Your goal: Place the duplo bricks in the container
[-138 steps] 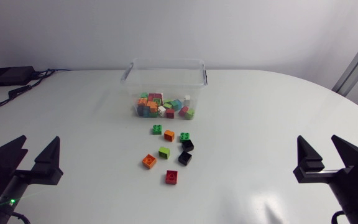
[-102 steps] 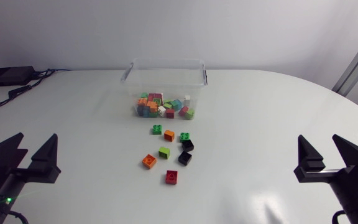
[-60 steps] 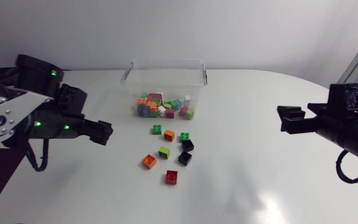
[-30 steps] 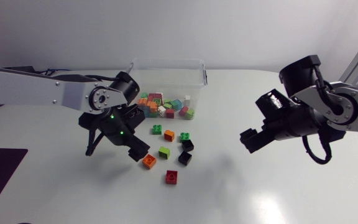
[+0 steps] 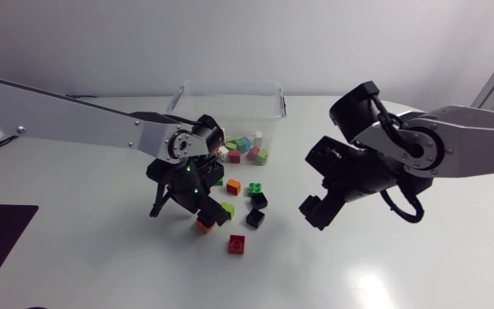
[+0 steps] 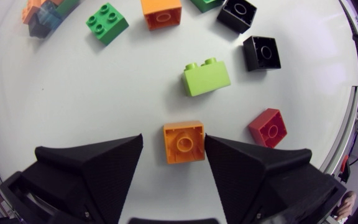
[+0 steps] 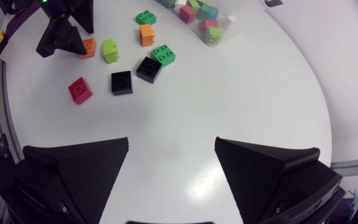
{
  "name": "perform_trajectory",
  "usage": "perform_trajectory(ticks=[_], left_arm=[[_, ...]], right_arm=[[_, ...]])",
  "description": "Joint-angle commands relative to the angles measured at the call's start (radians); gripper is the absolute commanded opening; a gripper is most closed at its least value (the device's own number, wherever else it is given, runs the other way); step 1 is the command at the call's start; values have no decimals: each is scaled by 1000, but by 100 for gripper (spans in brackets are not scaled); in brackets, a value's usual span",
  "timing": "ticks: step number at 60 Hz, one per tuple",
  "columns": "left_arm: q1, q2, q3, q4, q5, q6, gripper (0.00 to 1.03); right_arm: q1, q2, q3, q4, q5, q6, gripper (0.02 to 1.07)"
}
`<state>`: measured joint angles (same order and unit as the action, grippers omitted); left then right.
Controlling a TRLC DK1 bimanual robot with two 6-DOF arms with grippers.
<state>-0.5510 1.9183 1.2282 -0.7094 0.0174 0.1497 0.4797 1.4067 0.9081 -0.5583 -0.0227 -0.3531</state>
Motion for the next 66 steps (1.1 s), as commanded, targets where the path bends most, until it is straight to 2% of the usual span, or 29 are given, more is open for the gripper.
perform_trajectory(ticks=[1, 6, 16, 24, 27, 45, 49, 52, 66], left_arm=[[-3, 44, 20, -10, 1, -29, 56], [-4, 45, 16, 1, 44, -35, 42], [-9, 33, -9, 28, 73, -22, 28], [6, -36, -41, 22, 72, 5, 28], [20, -62, -42, 7, 72, 16, 28], [163, -269, -41, -25, 73, 71, 28], [194, -305, -33, -19, 96, 83, 28], [224, -324, -10, -16, 110, 87, 28], [312, -364, 122, 7, 185, 94, 28]], right_arm=[[36, 21, 9, -15, 1, -30, 102], [79, 23, 5, -15, 0, -55, 102], [169, 46, -3, -5, -34, -84, 102], [231, 97, 8, 11, -40, -141, 102], [249, 117, 21, 12, -71, -159, 102], [327, 288, 160, 15, -85, -236, 102], [338, 331, 189, 12, -83, -238, 101], [346, 365, 212, -2, -83, -245, 96], [353, 477, 305, -48, -85, -261, 96]])
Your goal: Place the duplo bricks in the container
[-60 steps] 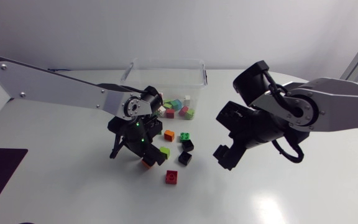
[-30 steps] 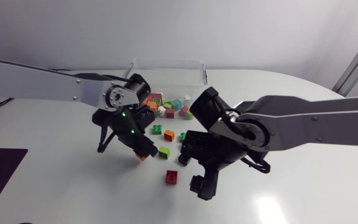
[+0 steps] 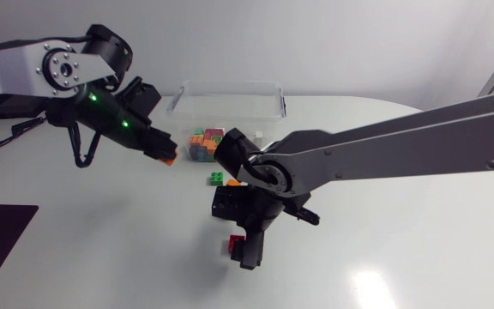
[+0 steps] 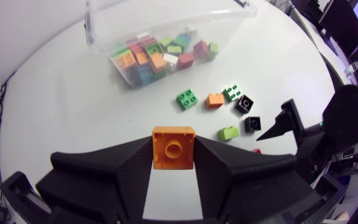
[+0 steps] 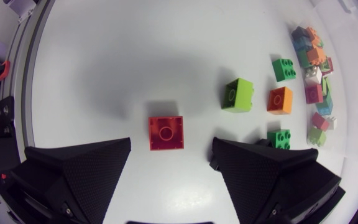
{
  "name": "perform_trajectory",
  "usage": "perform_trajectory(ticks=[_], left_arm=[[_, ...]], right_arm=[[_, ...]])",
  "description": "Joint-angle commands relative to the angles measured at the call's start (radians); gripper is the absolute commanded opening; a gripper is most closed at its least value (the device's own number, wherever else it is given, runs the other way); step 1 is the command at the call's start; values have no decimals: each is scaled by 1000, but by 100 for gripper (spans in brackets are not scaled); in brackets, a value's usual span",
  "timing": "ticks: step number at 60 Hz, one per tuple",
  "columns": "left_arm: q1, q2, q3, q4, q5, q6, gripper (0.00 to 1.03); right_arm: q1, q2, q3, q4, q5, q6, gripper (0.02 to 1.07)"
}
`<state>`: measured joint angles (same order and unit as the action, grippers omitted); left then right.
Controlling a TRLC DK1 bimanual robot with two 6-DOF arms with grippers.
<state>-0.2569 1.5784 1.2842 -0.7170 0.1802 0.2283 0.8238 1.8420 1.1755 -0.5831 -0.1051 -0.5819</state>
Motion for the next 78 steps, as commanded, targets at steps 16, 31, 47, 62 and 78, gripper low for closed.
perform_trajectory(ticks=[16, 31, 47, 62, 78], left_arm=[[22, 61, 187, 99, 76, -4, 28], [4, 212, 314, 208, 93, -72, 29], [-7, 370, 457, 286, 93, -129, 30], [-12, 433, 465, 363, 38, -150, 86], [4, 183, 179, 447, 58, -3, 97]], right_arm=[[18, 125, 79, -52, -5, -55, 84], [0, 152, 110, -75, -50, -53, 37], [-68, 20, 131, -162, -81, -53, 32], [-161, -78, 242, -256, -88, -56, 31], [-298, -67, 466, -277, -93, -27, 31]])
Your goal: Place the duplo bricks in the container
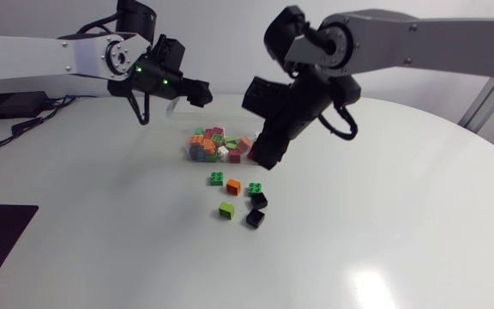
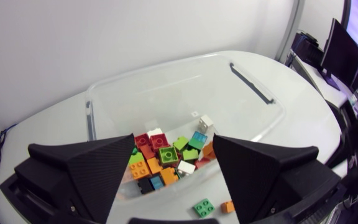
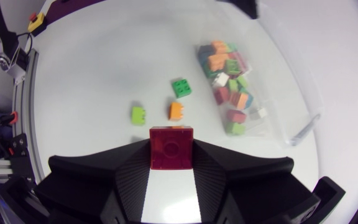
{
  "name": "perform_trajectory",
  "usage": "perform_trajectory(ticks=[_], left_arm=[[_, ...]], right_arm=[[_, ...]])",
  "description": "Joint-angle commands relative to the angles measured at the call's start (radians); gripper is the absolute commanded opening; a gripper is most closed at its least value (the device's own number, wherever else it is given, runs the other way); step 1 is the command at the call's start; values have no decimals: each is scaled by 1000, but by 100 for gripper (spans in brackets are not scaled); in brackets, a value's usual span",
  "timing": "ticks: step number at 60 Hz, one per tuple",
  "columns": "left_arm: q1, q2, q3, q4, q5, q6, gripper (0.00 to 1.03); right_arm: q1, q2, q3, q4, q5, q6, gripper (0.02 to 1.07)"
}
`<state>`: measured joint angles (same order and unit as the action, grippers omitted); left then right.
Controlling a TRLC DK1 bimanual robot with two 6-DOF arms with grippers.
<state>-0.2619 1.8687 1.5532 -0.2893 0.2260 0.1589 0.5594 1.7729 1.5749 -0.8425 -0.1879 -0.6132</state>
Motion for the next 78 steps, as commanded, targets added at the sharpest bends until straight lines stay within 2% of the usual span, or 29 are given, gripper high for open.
perform_trajectory(ticks=[1, 7, 13, 22, 34, 46, 56, 58, 61, 62, 64, 66, 72, 78], left_arm=[[9, -129, -111, 19, 22, 87, 97], [6, -218, -216, -34, 85, 191, 96], [-13, -281, -318, -44, 101, 301, 96], [-45, -278, -407, -85, 153, 476, 96], [-99, -224, -421, -143, 164, 622, 96], [-151, -177, -393, -260, 162, 791, 96], [-175, -129, -331, -376, 108, 872, 95], [-183, -112, -312, -410, 93, 892, 95], [-195, -95, -298, -433, 65, 909, 95], [-198, -94, -297, -439, 56, 918, 95], [-208, -88, -297, -445, 41, 933, 95], [-221, -79, -295, -447, 16, 950, 95], [-241, -55, -285, -452, -22, 1002, 95], [-252, -31, -266, -452, -22, 1065, 95]], right_arm=[[-39, 7, 79, -18, -15, 7, 31], [-78, 49, 171, -17, -30, 47, 31], [-96, 92, 240, -6, -38, 81, 31], [-113, 158, 326, 51, -42, 161, 31], [-138, 224, 375, 174, -47, 257, 31], [-150, 312, 422, 283, -45, 349, 31], [-142, 376, 436, 384, -7, 400, 33], [-139, 393, 444, 391, 4, 402, 38], [-138, 425, 473, 393, 22, 406, 56], [-136, 434, 481, 391, 31, 409, 65], [-133, 444, 488, 393, 56, 414, 89], [-131, 439, 487, 393, 61, 415, 103], [-135, 369, 435, 416, 61, 411, 103], [-144, 276, 352, 427, 45, 395, 103]])
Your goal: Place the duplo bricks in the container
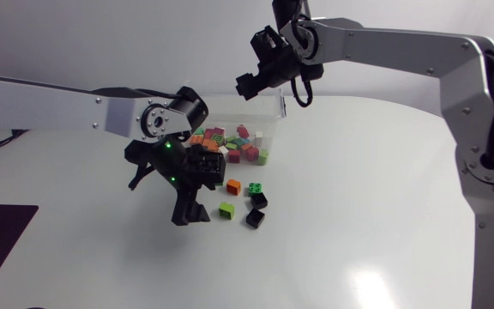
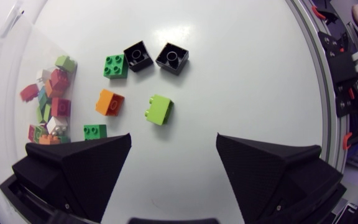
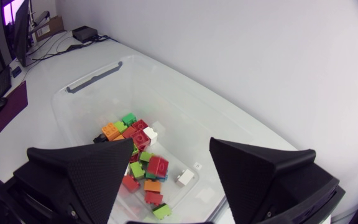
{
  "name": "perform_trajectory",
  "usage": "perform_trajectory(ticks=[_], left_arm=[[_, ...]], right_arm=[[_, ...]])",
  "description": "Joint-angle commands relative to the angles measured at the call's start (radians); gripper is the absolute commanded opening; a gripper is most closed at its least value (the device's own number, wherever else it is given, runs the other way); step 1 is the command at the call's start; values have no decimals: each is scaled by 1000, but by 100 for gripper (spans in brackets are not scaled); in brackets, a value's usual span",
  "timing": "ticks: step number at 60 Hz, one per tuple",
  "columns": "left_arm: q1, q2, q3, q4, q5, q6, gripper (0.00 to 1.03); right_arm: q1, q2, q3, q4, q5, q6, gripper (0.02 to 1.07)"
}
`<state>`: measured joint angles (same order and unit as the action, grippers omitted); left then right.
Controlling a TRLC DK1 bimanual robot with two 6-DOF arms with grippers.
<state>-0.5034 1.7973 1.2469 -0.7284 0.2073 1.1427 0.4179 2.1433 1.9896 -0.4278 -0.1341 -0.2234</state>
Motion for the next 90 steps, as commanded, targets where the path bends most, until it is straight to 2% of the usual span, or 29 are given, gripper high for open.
perform_trajectory(ticks=[1, 12, 26, 39, 47, 50, 61, 63, 67, 77, 90], left_arm=[[-12, 42, 42, -12, -3, 86, 95], [-29, 106, 98, -25, -8, 140, 94], [-49, 243, 258, -190, -22, 192, 90], [-64, 329, 318, -203, -36, 192, 87], [-69, 355, 312, -204, -36, 192, 74], [-69, 364, 309, -204, -36, 190, 62], [-69, 392, 301, -184, -32, 169, 34], [-69, 404, 302, -177, -29, 158, 24], [-69, 410, 295, -170, -23, 144, 13], [-52, 356, 253, -166, 7, 86, 12], [23, 106, 123, -129, 110, 6, 12]], right_arm=[[-2, -100, -72, 12, -10, 2, 103], [-8, -280, -310, 44, -68, -39, 103], [-8, -471, -604, 103, -107, -73, 103], [-1, -571, -802, 136, -110, -100, 103], [19, -615, -897, 136, -110, -102, 103], [35, -637, -937, 136, -108, -100, 102], [78, -688, -1039, 126, -99, -96, 102], [90, -692, -1054, 112, -93, -96, 102], [107, -700, -1072, 92, -85, -94, 102], [168, -629, -1055, 11, -35, -96, 102], [209, -482, -976, -60, -7, -80, 99]])
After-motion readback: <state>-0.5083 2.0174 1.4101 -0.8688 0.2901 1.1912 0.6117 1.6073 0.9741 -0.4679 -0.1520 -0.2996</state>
